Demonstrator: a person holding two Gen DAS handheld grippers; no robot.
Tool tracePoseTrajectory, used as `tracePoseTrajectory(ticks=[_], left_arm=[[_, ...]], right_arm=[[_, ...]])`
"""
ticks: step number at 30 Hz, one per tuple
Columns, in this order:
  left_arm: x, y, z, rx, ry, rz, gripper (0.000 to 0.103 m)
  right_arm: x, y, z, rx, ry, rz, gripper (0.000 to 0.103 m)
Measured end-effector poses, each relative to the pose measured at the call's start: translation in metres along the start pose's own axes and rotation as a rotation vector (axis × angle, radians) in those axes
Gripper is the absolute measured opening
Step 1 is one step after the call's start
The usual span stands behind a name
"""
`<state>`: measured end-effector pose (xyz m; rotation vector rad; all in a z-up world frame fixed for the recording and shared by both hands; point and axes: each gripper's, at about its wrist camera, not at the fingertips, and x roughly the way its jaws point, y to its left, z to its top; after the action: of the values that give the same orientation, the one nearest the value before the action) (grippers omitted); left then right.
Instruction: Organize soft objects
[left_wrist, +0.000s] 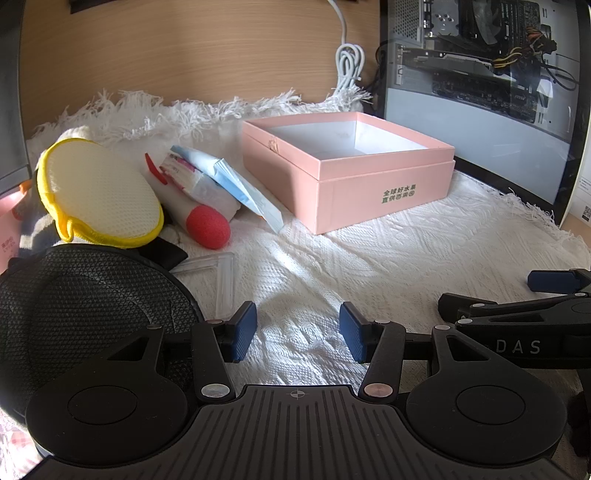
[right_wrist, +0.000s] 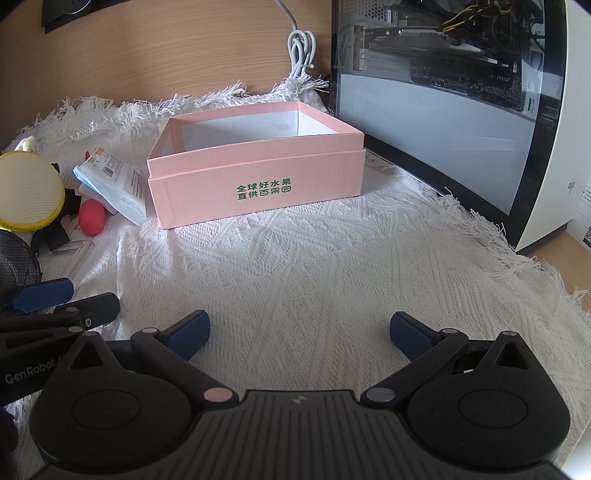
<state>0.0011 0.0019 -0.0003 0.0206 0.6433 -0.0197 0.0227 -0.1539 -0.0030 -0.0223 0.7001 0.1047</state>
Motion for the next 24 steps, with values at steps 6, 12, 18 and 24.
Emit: tracePoseTrajectory(ticks=[6, 12, 18, 24], left_arm=[[0.0000, -0.0001, 0.0000, 0.000, 0.000, 0.000, 0.055], [0.0000, -0.0001, 0.0000, 0.000, 0.000, 0.000, 0.055], [0.0001, 0.0000, 0.0000, 0.001, 0.000, 0.001, 0.055], [0.0000, 0.0000, 0.0000, 0.001, 0.000, 0.000, 0.055]], right_arm=[[-0.0017, 0.0006, -0.0004, 0.000, 0.000, 0.002, 0.103], [-0.0011, -0.0002, -0.0002, 0.000, 0.000, 0.002, 0.103], [-0.0007, -0.0005, 0.0000, 0.000, 0.000, 0.002, 0.103], [-0.0006, -0.0007, 0.0002, -0.001, 0.000, 0.003, 0.103]])
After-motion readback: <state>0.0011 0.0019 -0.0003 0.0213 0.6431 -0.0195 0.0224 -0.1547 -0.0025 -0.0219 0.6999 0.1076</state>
